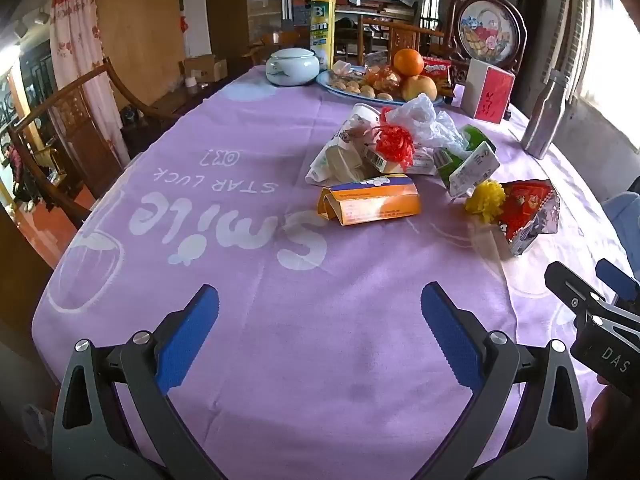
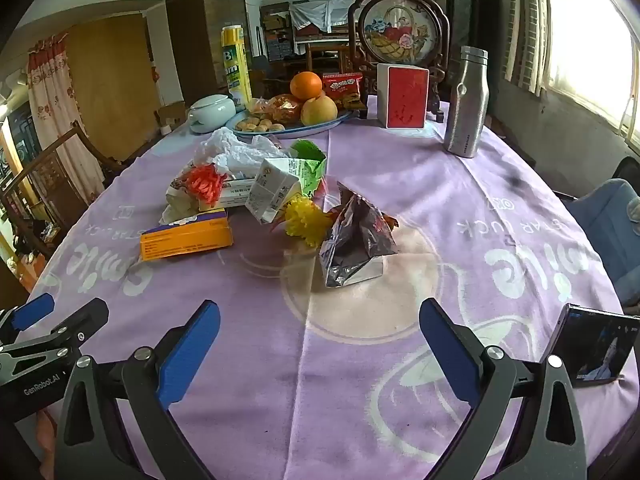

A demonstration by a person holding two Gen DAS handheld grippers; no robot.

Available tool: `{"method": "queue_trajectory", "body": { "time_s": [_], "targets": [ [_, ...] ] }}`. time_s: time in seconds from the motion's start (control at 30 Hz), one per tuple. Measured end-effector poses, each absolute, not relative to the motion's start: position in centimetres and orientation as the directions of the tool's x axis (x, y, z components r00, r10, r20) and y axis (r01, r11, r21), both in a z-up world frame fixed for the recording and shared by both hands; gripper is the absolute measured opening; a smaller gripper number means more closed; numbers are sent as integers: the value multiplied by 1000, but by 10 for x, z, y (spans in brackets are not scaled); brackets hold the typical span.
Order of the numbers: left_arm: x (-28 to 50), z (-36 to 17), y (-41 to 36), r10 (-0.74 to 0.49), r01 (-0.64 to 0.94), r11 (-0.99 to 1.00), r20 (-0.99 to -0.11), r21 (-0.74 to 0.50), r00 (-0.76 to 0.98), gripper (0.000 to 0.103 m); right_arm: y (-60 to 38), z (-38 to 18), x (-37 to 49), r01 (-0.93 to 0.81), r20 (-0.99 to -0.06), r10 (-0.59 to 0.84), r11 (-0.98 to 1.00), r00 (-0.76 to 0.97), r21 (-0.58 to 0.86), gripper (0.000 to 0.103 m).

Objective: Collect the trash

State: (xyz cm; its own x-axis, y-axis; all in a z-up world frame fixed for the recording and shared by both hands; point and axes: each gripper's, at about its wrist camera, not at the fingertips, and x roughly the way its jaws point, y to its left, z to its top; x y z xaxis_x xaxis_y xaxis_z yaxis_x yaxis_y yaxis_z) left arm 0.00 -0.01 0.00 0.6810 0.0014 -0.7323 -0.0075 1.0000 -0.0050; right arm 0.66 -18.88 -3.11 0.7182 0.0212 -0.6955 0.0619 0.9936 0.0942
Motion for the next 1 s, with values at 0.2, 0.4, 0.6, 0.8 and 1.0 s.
{"method": "queue_trajectory", "body": {
  "time_s": [0.2, 0.4, 0.6, 0.8, 1.0],
  "targets": [
    [0, 0, 0, 7, -10, 1000, -734, 0, 679, 97, -190, -31, 7, 64, -699, 17, 994, 715, 90, 98],
    [2, -6, 2, 10, -13, 1000, -739, 1, 674, 97, -189, -33, 11, 65, -701, 16, 994, 713, 89, 98],
    [2, -7, 1, 12, -16, 1000, -741, 2, 672, 97, -191, -34, 11, 65, -703, 18, 994, 711, 91, 98],
    [3, -10, -2, 16, -12, 1000, -747, 11, 665, 97, -191, -36, 10, 60, -706, 26, 993, 708, 97, 98],
    [2, -9, -3, 17, -12, 1000, -748, 11, 664, 97, -190, -37, 10, 55, -706, 30, 994, 708, 98, 98]
  ]
}}
